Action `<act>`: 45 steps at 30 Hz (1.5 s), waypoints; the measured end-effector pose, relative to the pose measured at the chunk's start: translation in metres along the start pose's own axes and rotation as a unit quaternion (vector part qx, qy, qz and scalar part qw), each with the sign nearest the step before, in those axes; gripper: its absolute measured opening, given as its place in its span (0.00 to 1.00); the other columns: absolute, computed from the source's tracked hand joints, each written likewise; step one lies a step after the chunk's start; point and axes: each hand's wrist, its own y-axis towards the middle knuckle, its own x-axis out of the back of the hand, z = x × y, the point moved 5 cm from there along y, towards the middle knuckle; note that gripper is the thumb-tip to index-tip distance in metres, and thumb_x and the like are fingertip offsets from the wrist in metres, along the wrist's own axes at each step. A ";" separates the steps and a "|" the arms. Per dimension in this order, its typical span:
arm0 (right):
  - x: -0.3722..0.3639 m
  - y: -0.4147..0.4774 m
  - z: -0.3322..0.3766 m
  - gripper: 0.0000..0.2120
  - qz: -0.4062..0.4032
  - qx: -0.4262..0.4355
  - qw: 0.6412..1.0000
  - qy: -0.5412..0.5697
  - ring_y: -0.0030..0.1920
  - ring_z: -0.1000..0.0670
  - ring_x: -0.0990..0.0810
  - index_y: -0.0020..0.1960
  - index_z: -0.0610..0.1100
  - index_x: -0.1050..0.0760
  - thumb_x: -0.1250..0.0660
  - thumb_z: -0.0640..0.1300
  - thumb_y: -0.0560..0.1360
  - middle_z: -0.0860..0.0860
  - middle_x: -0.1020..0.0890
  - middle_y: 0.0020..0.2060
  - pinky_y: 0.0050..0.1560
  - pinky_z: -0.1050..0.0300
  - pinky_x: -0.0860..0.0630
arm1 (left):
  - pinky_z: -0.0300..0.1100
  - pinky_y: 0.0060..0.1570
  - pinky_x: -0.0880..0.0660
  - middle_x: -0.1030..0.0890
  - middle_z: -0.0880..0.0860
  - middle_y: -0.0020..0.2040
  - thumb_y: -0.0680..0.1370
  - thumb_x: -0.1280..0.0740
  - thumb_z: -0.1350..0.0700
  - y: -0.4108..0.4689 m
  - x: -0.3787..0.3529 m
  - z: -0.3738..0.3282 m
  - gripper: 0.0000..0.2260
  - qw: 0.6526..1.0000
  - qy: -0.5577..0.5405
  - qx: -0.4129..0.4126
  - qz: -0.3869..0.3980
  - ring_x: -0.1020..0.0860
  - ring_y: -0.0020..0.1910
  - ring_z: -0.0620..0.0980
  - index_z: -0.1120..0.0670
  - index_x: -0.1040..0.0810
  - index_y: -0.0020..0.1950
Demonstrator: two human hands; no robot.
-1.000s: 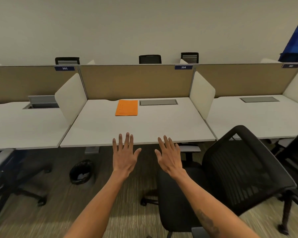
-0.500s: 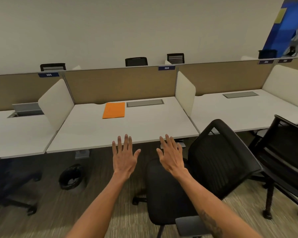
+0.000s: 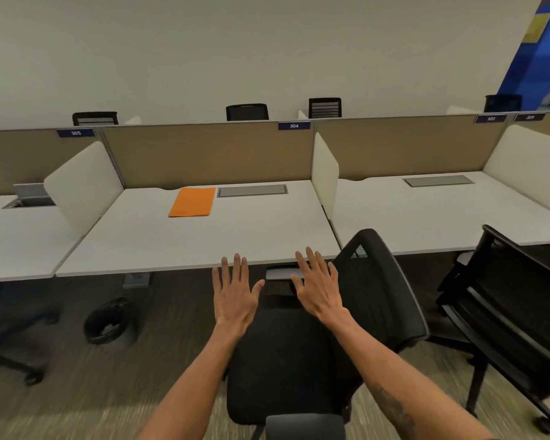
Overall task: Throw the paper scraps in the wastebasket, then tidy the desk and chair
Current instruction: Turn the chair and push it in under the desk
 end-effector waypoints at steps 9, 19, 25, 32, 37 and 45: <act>0.024 0.003 -0.100 0.28 0.002 -0.002 1.000 0.004 0.80 0.45 0.51 0.80 0.52 0.49 0.47 0.56 0.82 0.48 0.48 0.80 0.77 0.40 0.51 | 0.58 0.77 0.65 0.63 0.54 0.81 0.81 0.58 0.35 0.009 -0.023 -0.093 0.34 1.000 0.005 0.020 0.008 0.67 0.78 0.58 0.54 0.61 0.81; 0.033 -0.013 -0.144 0.28 0.016 0.001 1.000 0.000 0.80 0.45 0.51 0.80 0.51 0.48 0.49 0.57 0.82 0.48 0.49 0.80 0.77 0.40 0.51 | 0.57 0.76 0.69 0.64 0.55 0.80 0.81 0.60 0.35 -0.009 -0.027 -0.132 0.34 0.999 0.007 0.036 0.016 0.68 0.78 0.58 0.54 0.60 0.80; 0.035 -0.019 -0.144 0.27 0.021 0.022 0.999 0.010 0.80 0.45 0.50 0.79 0.52 0.47 0.48 0.57 0.82 0.48 0.48 0.80 0.78 0.39 0.49 | 0.57 0.76 0.68 0.63 0.54 0.81 0.81 0.60 0.35 -0.025 -0.025 -0.141 0.34 0.998 0.011 0.054 0.013 0.67 0.78 0.58 0.53 0.61 0.80; 0.037 -0.031 -0.159 0.27 0.032 0.064 0.997 0.005 0.80 0.45 0.50 0.79 0.52 0.48 0.48 0.56 0.82 0.48 0.48 0.80 0.78 0.39 0.50 | 0.57 0.77 0.66 0.59 0.54 0.81 0.81 0.61 0.35 -0.052 -0.028 -0.162 0.34 0.996 0.010 0.090 0.005 0.64 0.79 0.58 0.54 0.57 0.81; 0.050 -0.044 -0.178 0.28 0.042 0.091 0.995 0.011 0.80 0.46 0.52 0.80 0.51 0.48 0.48 0.56 0.83 0.48 0.49 0.80 0.78 0.40 0.52 | 0.58 0.78 0.62 0.55 0.54 0.81 0.81 0.60 0.35 -0.073 -0.024 -0.187 0.34 0.993 0.001 0.120 -0.013 0.61 0.79 0.58 0.55 0.54 0.81; 0.067 -0.082 -0.235 0.28 0.076 0.107 0.991 0.007 0.80 0.46 0.52 0.80 0.51 0.50 0.49 0.57 0.83 0.48 0.49 0.80 0.77 0.40 0.52 | 0.58 0.78 0.59 0.54 0.55 0.82 0.81 0.60 0.35 -0.114 -0.029 -0.261 0.34 0.992 -0.016 0.127 0.014 0.60 0.80 0.58 0.54 0.53 0.81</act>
